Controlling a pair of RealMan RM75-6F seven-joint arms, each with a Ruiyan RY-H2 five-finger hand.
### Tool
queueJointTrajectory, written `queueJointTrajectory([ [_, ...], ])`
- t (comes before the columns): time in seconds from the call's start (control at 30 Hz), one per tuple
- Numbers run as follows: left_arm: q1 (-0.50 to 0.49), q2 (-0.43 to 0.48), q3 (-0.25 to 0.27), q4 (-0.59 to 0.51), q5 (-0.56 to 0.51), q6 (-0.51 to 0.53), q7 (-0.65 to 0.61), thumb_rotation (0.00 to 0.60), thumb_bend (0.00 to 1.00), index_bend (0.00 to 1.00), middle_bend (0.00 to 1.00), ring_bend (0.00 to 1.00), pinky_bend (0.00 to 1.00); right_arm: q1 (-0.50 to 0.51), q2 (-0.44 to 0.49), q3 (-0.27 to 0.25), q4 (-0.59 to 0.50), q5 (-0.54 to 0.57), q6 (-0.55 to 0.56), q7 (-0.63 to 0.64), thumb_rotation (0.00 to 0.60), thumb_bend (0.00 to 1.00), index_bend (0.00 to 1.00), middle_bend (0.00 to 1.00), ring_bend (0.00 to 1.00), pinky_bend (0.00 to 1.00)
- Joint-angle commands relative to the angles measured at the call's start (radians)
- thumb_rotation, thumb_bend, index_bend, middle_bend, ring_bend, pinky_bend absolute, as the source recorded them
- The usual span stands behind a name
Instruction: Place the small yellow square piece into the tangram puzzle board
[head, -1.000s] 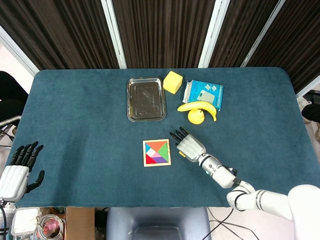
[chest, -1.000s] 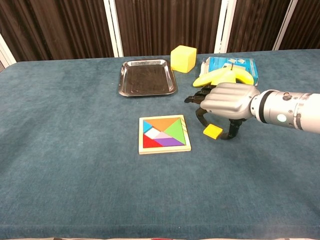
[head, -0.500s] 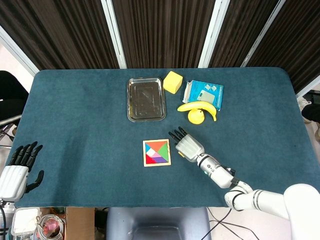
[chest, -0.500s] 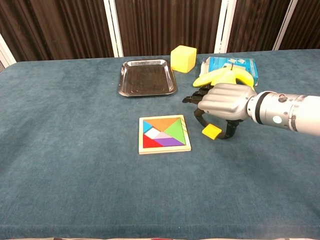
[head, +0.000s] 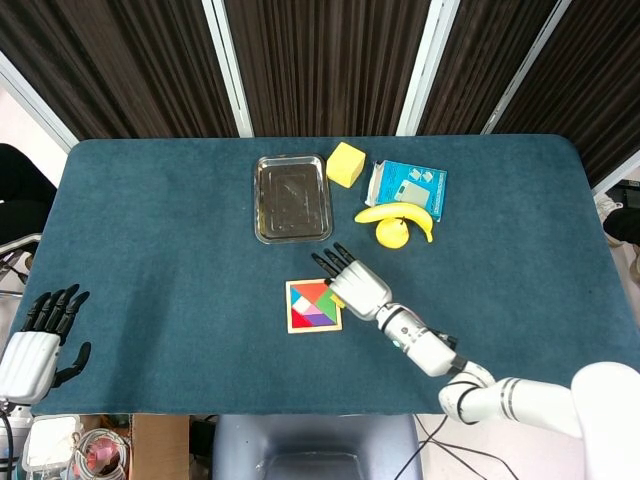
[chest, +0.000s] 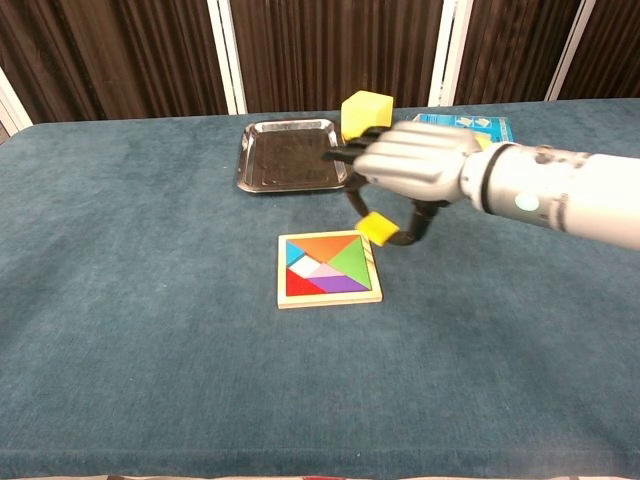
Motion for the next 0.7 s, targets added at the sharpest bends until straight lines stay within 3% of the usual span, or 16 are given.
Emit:
queueJointTrajectory([
  [0.03, 0.0, 0.002, 0.0, 0.0, 0.001, 0.0, -0.003, 0.6, 0.45, 0.0, 0.0, 0.0, 0.06, 0.042, -0.049, 0.036, -0.001, 0.055, -0.018, -0.046, 0.6, 0.44, 0.69, 0.06, 0.0, 0.0],
  [0.2, 0.002, 0.005, 0.0, 0.0, 0.001, 0.005, -0.009, 0.6, 0.45, 0.0, 0.0, 0.0, 0.06, 0.071, -0.086, 0.052, 0.008, 0.093, -0.026, -0.076, 0.6, 0.44, 0.68, 0.06, 0.0, 0.0],
  [0.37, 0.013, 0.014, 0.004, 0.004, 0.011, 0.027, -0.028, 0.6, 0.45, 0.0, 0.0, 0.0, 0.06, 0.137, -0.193, 0.07, 0.094, 0.195, -0.052, -0.157, 0.6, 0.44, 0.68, 0.06, 0.0, 0.0],
  [0.7, 0.016, 0.021, 0.004, 0.007, 0.014, 0.034, -0.048, 0.6, 0.45, 0.0, 0.0, 0.0, 0.06, 0.173, -0.23, 0.049, 0.148, 0.267, -0.044, -0.206, 0.6, 0.44, 0.68, 0.06, 0.0, 0.0],
])
